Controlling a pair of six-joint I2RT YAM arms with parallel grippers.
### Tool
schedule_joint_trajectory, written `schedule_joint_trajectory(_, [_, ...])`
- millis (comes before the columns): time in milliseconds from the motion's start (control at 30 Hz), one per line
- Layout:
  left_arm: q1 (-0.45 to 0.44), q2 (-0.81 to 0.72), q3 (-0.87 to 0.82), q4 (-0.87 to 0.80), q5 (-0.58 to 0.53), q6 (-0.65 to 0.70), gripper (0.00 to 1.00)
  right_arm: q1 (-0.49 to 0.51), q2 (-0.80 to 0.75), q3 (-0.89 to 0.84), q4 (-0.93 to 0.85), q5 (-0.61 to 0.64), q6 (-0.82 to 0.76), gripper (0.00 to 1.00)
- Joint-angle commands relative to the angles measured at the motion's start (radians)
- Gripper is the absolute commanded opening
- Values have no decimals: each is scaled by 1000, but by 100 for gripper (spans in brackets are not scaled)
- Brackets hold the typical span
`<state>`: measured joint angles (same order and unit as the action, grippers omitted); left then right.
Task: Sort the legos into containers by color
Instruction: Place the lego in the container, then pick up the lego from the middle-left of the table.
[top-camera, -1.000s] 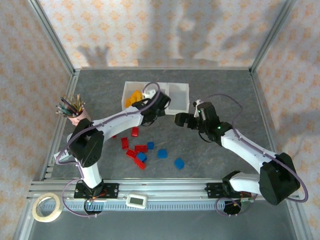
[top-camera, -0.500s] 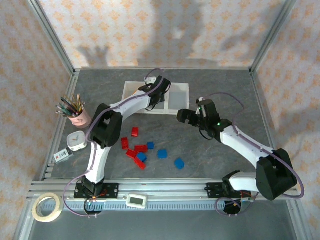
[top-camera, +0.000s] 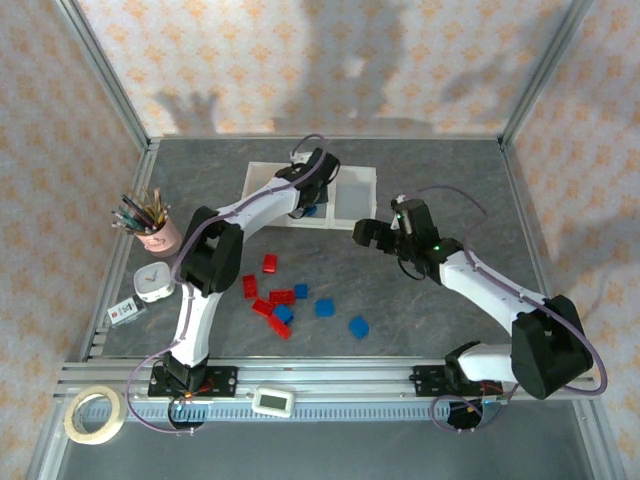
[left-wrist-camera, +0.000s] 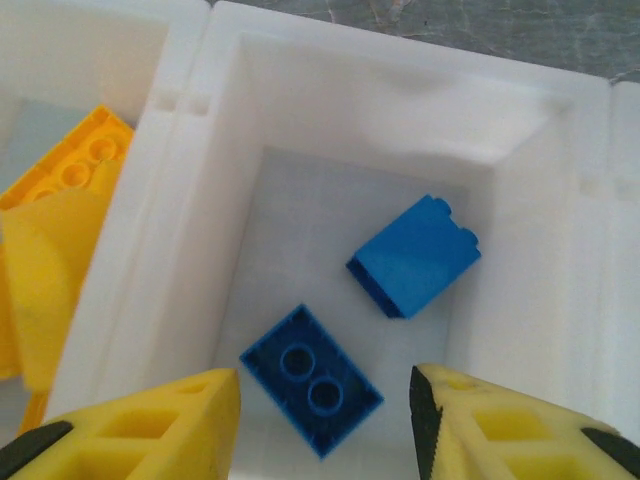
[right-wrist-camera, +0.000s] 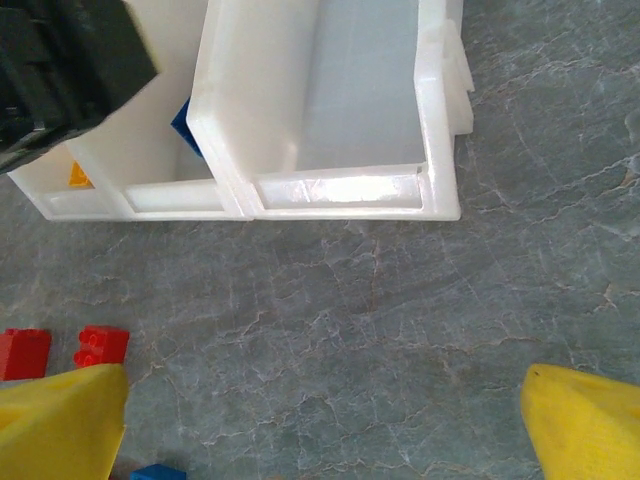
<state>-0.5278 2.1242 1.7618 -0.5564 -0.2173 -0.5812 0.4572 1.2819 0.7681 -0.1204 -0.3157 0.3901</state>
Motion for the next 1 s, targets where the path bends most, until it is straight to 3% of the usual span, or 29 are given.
schedule_joint_trajectory(0, [-4,-143,-74,41,47,1,49,-6,-4,36,-31,-22,-22,100])
schedule_joint_trajectory(467, [-140,-547,-594,94,78,-160,50,63,-59,-85,-41,-54,-82,100])
schedule_joint_trajectory(667, [-210,-601,-732,68,77,-251,52,102,-97,-190,13,-52,-53,100])
schedule_joint_trajectory(967, [-244,-539,-800,56,133,-287,57,115,-136,-299,101,-38,2,100])
